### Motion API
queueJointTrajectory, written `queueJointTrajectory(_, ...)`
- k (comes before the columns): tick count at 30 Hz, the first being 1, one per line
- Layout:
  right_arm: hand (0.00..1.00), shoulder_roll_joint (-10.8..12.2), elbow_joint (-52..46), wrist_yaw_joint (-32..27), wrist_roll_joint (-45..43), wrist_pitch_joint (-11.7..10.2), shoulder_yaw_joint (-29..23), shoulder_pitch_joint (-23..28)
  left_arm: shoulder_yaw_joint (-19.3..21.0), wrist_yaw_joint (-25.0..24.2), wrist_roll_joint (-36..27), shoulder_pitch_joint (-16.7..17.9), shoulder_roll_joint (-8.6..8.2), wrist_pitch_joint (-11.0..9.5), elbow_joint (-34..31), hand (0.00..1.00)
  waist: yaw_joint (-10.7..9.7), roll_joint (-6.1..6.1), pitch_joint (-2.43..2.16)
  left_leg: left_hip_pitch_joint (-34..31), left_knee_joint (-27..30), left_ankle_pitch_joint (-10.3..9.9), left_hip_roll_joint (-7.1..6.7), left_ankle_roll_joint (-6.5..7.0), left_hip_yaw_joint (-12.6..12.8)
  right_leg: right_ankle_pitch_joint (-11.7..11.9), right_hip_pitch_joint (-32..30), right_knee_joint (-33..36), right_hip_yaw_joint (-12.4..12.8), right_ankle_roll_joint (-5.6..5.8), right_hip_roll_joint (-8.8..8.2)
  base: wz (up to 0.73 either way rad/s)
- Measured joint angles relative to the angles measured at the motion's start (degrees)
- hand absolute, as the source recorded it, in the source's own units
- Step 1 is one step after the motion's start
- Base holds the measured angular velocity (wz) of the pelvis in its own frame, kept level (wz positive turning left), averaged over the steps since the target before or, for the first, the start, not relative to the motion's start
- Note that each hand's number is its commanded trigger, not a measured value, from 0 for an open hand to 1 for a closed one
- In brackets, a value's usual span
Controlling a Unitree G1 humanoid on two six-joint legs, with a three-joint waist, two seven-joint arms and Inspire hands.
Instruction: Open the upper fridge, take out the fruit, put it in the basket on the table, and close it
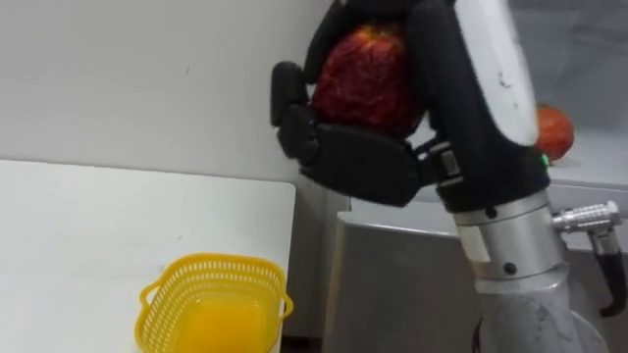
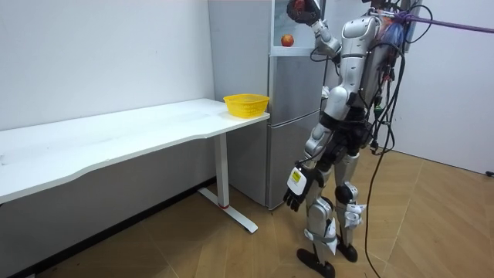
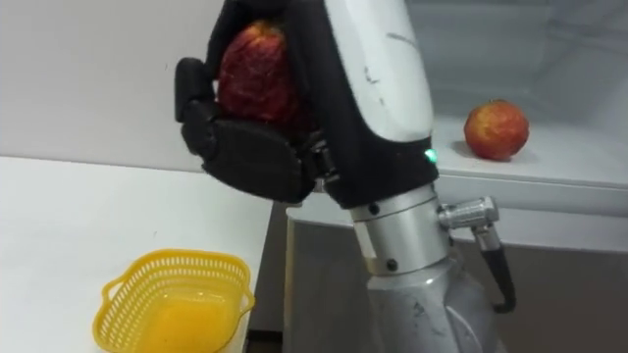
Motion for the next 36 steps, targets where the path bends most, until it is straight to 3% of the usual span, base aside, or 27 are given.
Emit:
queueJointTrajectory(8,1.00,0.07,0.38,4.11,-3.33,-0.28,4.88,-0.02,-0.04,-1.36,0.03,-0.14,0.04,-0.04,0.04,0.00,2.29,-0.33,0.28,-1.19,0.77,-0.15,-0.09,0.12,-1.72,-0.07,-0.10,0.01,-1.23,0.12,-0.11,0.12)
queueJointTrajectory(13,1.00,0.50,4.79,6.55,-11.01,-0.72,6.33,-0.01,0.02,-2.29,0.02,-0.76,0.10,-0.08,0.04,0.00,3.82,-1.19,0.83,-2.17,1.02,-0.04,-0.65,-0.03,-3.08,-0.18,-0.28,-0.01,-3.19,0.29,-0.21,0.15)
queueJointTrajectory(19,1.00,0.93,13.18,7.09,-12.14,-0.07,7.55,0.02,-0.04,-2.65,0.00,-0.71,-0.04,-0.07,-0.43,0.00,6.03,-1.53,0.82,-3.65,2.46,-0.04,-0.89,0.00,-4.89,-0.18,-0.85,-0.03,-4.94,0.31,-0.35,0.14)
queueJointTrajectory(25,1.00,2.36,20.99,7.21,-12.03,-0.16,8.97,0.03,-0.08,-2.49,-0.03,-0.12,0.04,-0.05,-0.36,0.00,6.44,-1.25,1.02,-3.96,2.59,-0.08,-1.03,0.07,-5.65,-0.19,-0.38,-0.03,-5.40,0.32,-0.39,0.07)
queueJointTrajectory(36,1.00,0.56,31.05,7.18,-12.12,-0.18,9.02,0.03,0.02,-2.61,1.11,0.25,-0.09,-0.59,-0.79,0.00,7.72,-1.11,1.11,-4.25,2.48,0.28,-1.87,0.41,-5.99,-0.43,-0.57,-0.02,-6.11,0.63,-1.00,0.01)
